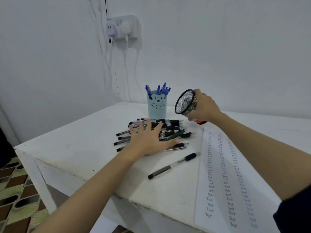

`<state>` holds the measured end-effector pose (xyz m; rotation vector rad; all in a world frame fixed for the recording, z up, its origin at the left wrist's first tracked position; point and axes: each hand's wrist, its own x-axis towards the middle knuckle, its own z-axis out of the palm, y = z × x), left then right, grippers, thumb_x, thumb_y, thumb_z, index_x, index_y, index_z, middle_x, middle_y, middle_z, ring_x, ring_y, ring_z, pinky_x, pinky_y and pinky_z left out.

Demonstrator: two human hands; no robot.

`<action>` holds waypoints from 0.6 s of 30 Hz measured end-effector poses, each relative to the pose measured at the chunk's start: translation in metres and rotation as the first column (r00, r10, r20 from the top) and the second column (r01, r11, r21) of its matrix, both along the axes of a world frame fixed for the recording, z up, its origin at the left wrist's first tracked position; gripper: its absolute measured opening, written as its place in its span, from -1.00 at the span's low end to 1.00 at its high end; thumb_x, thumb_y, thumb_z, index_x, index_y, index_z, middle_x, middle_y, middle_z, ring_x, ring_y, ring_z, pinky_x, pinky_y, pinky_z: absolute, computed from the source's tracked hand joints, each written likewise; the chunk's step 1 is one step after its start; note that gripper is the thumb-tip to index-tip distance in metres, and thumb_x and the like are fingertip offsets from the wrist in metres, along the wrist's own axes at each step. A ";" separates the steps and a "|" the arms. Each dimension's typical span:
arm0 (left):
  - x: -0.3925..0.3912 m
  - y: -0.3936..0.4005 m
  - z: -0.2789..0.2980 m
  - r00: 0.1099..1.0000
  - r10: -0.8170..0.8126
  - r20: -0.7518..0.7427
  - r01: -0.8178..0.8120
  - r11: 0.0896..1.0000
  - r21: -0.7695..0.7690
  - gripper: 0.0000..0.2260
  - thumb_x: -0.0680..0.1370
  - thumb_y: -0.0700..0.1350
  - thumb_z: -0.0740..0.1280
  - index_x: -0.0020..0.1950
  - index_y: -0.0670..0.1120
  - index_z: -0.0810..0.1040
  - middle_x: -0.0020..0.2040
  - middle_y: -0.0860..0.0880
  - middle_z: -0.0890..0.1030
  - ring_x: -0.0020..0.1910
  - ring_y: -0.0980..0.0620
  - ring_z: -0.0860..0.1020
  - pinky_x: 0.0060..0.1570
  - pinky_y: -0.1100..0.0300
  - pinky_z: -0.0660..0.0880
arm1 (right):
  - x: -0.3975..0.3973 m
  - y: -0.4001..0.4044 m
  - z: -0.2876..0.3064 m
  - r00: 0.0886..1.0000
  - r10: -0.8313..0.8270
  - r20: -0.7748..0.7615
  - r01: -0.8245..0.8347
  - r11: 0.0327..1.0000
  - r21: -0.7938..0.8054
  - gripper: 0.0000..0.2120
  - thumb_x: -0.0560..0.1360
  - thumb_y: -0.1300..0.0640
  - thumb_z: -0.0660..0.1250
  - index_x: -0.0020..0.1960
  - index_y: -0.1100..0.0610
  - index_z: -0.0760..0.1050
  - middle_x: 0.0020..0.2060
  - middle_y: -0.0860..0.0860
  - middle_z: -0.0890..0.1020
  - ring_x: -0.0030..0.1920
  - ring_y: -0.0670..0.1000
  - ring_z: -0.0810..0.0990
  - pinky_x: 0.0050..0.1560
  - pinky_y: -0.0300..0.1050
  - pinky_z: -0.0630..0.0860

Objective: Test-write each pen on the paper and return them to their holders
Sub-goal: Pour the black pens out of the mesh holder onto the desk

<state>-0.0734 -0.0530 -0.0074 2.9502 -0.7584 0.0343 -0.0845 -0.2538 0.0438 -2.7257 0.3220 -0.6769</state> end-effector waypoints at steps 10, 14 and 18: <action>-0.008 0.004 -0.004 0.987 -0.150 -0.053 0.149 0.988 -0.037 -0.14 0.20 0.58 -0.03 0.47 0.35 -0.04 0.56 0.02 -0.16 0.53 -0.13 -0.18 0.42 -0.23 -0.25 | 0.019 -0.011 -0.014 0.979 -0.105 0.175 -0.041 0.740 0.672 -0.21 0.30 0.10 0.58 0.37 0.21 0.22 0.27 0.11 0.43 0.27 0.08 0.41 0.09 -0.15 0.39; -0.005 0.005 -0.004 0.983 -0.173 -0.057 0.172 0.985 -0.010 -0.11 0.17 0.58 -0.03 0.47 0.36 -0.07 0.56 0.03 -0.18 0.53 -0.10 -0.18 0.43 -0.24 -0.21 | 0.027 -0.021 -0.020 0.998 -0.058 0.030 0.034 0.849 0.527 -0.29 0.38 -0.03 0.50 0.38 0.23 0.28 0.28 0.13 0.46 0.30 0.13 0.41 0.25 -0.05 0.41; 0.001 0.009 -0.001 0.982 -0.183 -0.044 0.181 0.983 -0.040 -0.16 0.22 0.57 -0.03 0.47 0.35 -0.07 0.56 0.07 -0.14 0.53 -0.07 -0.12 0.44 -0.22 -0.17 | 0.024 -0.023 -0.016 0.990 -0.082 -0.117 0.120 0.925 0.361 -0.42 0.44 -0.08 0.41 0.30 0.25 0.39 0.21 0.15 0.52 0.24 0.16 0.47 0.25 0.02 0.43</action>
